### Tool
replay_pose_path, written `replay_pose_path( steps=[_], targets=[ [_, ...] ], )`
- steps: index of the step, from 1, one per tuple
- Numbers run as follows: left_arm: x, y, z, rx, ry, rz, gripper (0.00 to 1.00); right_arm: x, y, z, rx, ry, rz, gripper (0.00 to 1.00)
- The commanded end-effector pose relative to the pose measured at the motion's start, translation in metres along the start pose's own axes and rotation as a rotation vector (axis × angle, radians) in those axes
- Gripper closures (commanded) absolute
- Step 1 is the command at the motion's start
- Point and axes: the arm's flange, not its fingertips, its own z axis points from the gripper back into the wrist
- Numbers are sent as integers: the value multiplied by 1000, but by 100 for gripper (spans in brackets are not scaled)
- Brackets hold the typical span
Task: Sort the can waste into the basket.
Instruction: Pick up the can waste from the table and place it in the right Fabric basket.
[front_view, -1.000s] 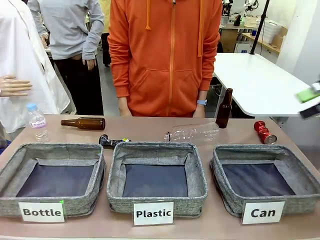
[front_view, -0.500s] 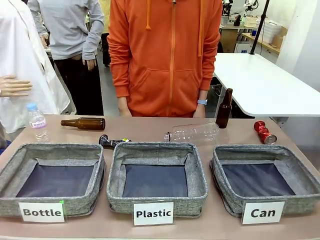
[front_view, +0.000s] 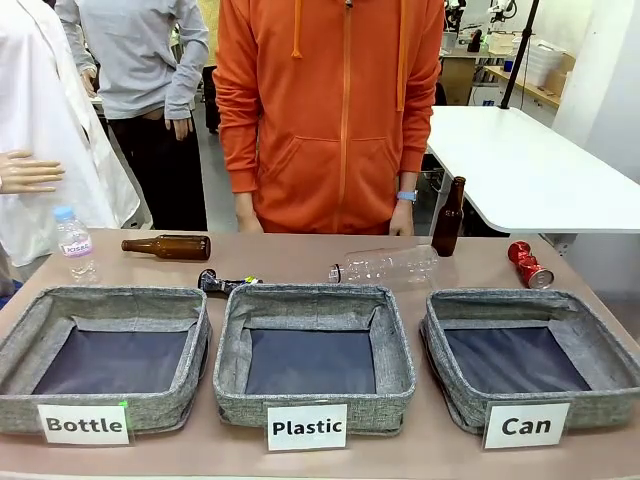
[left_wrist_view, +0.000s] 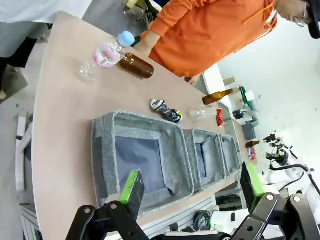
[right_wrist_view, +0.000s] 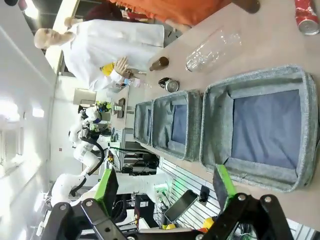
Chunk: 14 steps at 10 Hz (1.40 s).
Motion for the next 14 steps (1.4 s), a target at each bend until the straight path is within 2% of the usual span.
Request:
replay_pose_path(
  steps=[1,6,8,11,13,14],
  targets=[
    [-2,1,5,-23,1,-23,0,-3,6,3,6,4,31,0],
    [-6,1,5,-3,14,0,0,-3,6,3,6,4,31,0],
    [28,-29,-22,28,180,-263,0,-3,6,3,6,4,31,0],
    [85,-107,-95,118,368,-641,0,-3,6,3,6,4,31,0],
    [89,-144,-164,108,505,-817,0,-3,6,3,6,4,31,0],
    [88,-156,-210,81,618,-902,0,-3,6,3,6,4,31,0]
  ],
)
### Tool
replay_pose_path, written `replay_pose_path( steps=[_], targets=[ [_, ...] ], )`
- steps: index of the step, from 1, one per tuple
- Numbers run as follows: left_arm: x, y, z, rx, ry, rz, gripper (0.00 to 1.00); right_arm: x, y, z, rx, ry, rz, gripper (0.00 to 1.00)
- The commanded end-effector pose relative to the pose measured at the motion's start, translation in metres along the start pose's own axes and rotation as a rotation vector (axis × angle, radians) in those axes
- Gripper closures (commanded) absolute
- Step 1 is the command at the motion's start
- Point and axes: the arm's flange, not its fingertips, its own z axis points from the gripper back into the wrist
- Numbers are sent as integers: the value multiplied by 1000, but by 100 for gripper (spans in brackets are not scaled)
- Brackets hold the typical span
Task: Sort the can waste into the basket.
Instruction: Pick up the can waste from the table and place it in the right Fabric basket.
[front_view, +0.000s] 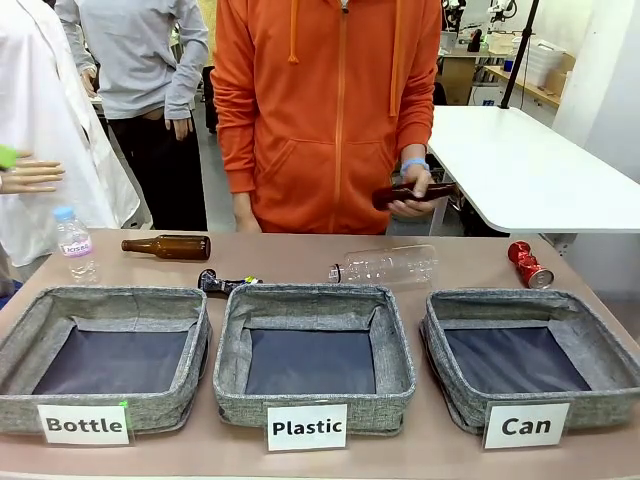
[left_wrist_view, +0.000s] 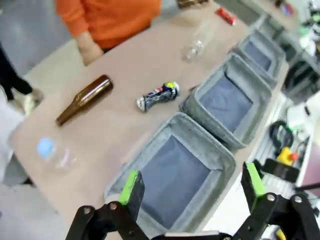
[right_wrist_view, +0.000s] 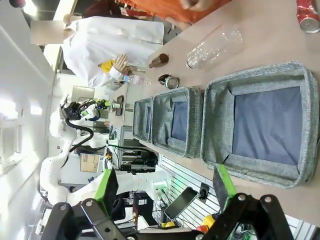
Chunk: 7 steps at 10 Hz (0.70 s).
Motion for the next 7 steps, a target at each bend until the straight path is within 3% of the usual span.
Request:
replay_pose_path(
  steps=[1,2,3,7],
  targets=[
    [28,16,-54,14,110,-173,0,0,0,2,15,-4,26,0],
    [43,9,-87,81,161,-307,0,0,0,2,15,-4,26,0],
    [21,-1,-37,-12,65,-86,0,0,0,2,15,-4,26,0],
    [21,-1,-37,-12,65,-86,0,0,0,2,15,-4,26,0]
  ],
)
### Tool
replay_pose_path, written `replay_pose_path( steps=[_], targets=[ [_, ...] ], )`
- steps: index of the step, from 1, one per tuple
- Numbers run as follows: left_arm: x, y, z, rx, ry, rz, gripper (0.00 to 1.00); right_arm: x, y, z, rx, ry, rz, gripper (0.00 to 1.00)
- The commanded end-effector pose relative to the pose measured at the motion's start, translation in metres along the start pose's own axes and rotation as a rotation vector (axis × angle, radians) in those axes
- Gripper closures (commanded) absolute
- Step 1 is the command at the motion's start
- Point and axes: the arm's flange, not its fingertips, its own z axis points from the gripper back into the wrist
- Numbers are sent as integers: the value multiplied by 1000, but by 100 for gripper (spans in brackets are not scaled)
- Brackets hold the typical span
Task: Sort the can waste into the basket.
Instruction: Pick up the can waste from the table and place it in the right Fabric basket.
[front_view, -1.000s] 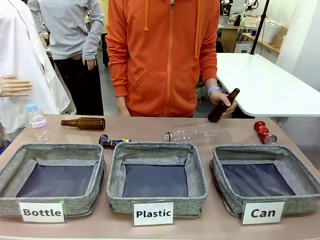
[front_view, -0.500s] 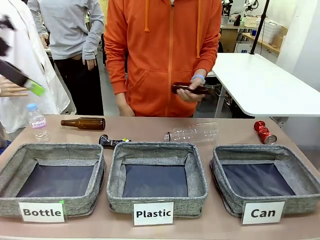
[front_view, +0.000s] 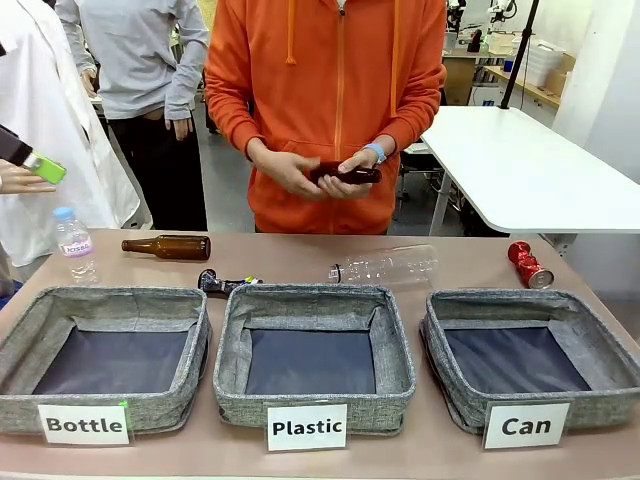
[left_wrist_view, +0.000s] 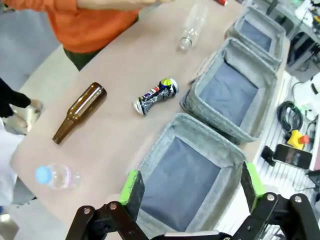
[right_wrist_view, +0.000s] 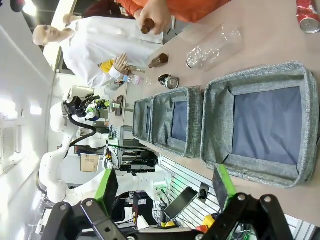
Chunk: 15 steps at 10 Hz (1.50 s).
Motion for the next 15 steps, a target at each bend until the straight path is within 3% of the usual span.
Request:
replay_pose_path(
  steps=[1,2,4,5,6,7,9,10,12,15],
  targets=[
    [3,1,-7,0,8,-10,0,0,0,1,16,-4,26,0],
    [2,1,-18,60,23,52,0,0,0,1,16,-4,26,0],
    [36,-15,-58,227,154,-88,0,0,0,1,16,-4,26,0],
    [50,-16,-75,217,200,-247,0,0,0,1,16,-4,26,0],
    [63,-7,-83,227,246,-254,0,0,0,1,16,-4,26,0],
    [50,5,-48,172,182,-203,0,0,0,1,16,-4,26,0],
    [-33,15,62,67,131,-58,0,0,0,1,16,-4,26,0],
    [-76,5,102,65,58,28,0,0,0,1,16,-4,26,0],
    [-138,-15,143,122,-65,167,0,0,0,1,16,-4,26,0],
    [-224,-16,172,88,-232,358,0,0,0,1,16,-4,26,0]
  ],
)
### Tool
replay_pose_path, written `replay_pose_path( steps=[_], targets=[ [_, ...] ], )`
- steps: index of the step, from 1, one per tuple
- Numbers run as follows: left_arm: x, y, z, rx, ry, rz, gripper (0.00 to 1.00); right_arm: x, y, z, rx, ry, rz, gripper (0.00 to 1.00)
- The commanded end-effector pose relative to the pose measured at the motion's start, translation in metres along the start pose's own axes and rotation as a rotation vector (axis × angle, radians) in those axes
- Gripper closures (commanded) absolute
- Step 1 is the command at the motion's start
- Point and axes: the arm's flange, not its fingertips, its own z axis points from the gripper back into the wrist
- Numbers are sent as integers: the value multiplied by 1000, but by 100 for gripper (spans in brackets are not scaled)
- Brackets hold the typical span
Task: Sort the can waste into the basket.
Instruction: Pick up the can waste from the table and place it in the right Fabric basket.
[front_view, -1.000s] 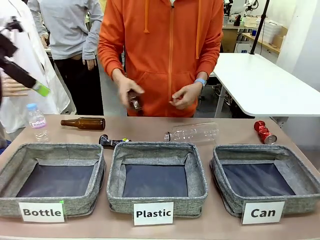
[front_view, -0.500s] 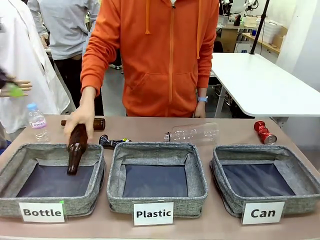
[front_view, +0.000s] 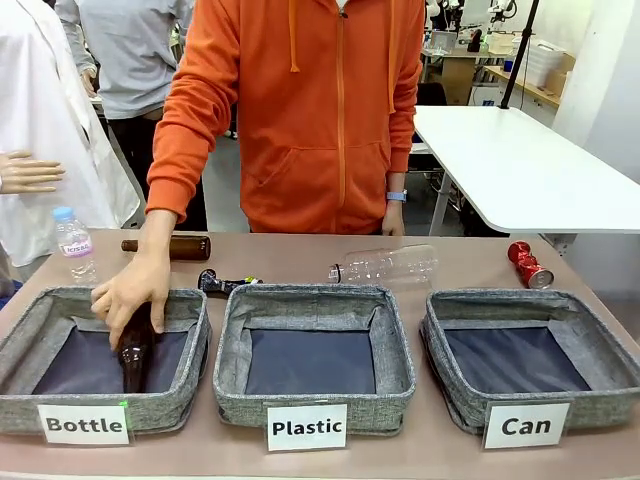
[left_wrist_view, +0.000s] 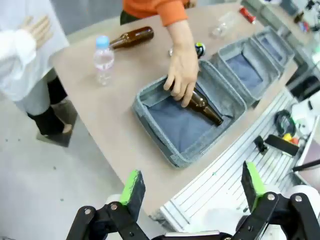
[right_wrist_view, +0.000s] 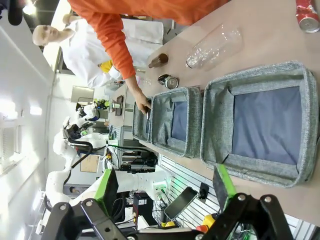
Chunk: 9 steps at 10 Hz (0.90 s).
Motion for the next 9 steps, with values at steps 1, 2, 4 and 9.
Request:
replay_pose_path(
  steps=[1,2,4,9],
  targets=[
    [-21,8,-7,-31,-92,77,0,0,0,1,16,-4,28,0],
    [-24,5,-12,-29,-97,91,0,0,0,1,16,-4,28,0],
    [-9,0,-19,-10,-90,91,0,0,0,1,16,-4,28,0],
    [109,-36,-85,133,156,-70,0,0,0,1,16,-4,28,0]
  ],
)
